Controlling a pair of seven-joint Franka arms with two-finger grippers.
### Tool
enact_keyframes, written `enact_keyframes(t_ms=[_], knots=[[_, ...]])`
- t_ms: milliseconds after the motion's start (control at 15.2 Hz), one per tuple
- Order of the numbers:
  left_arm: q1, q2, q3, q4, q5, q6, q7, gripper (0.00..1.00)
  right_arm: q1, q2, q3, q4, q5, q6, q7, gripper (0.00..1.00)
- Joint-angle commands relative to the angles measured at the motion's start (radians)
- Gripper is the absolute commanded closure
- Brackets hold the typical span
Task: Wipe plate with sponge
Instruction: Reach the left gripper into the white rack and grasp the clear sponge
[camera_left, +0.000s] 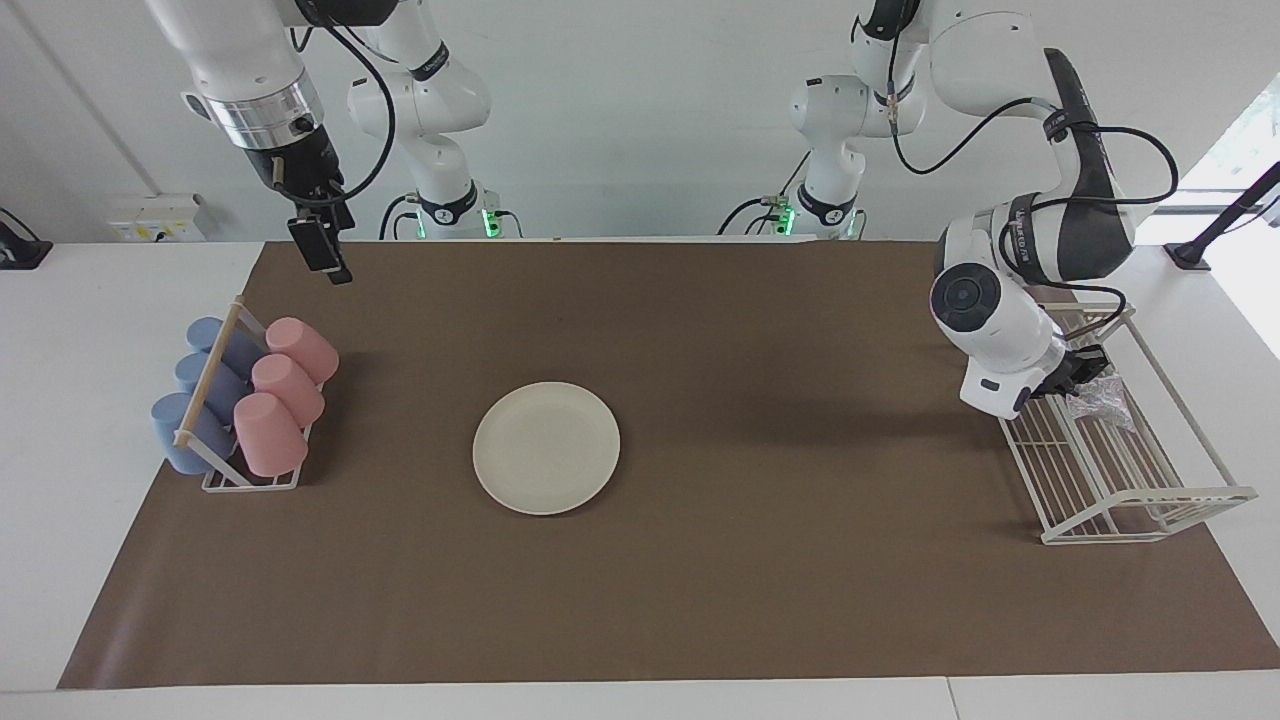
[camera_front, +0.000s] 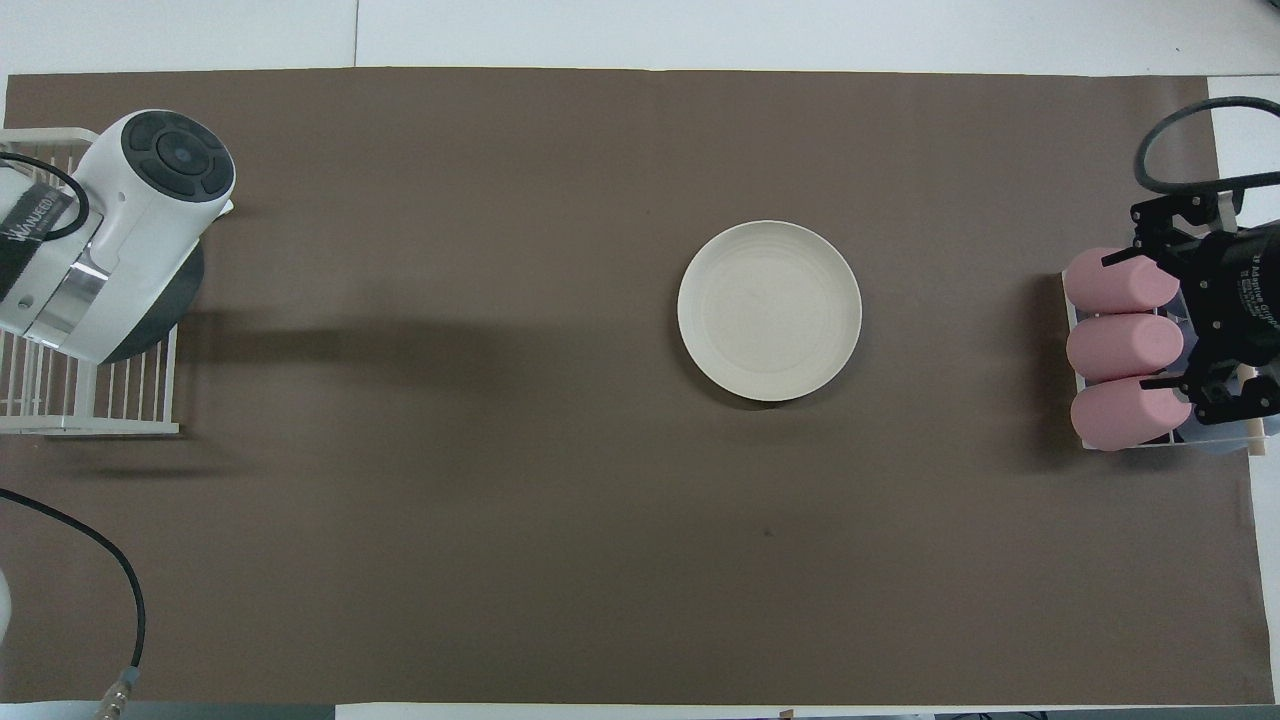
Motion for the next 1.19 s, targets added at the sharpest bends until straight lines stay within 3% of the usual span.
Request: enact_keyframes(t_ms=[0, 198, 527, 791, 1121], knots=[[-0.015, 0.004, 0.008, 0.021, 0.014, -0.022, -0.005, 1.00, 0.009, -0.014, 0.002, -0.029, 0.014, 0.067, 0.085, 0.00], [-0.015, 0.000, 0.007, 0.101, -0.025, -0.077, 0.013, 1.00, 0.077, 0.025, 0.002, -0.031, 0.027, 0.171, 0.198, 0.00], [-0.015, -0.002, 0.005, 0.357, -0.388, -0.292, 0.092, 1.00, 0.100, 0.026, 0.002, -0.075, 0.073, 0.185, 0.208, 0.00], [0.003, -0.026, 0.024, 0.420, -0.778, -0.331, 0.078, 1.00, 0.102, 0.032, 0.002, -0.086, 0.072, 0.204, 0.196, 0.00], [0.003, -0.082, 0.125, 0.390, -1.240, -0.315, 0.022, 1.00, 0.129, 0.062, 0.002, -0.090, 0.069, 0.267, 0.206, 0.00]])
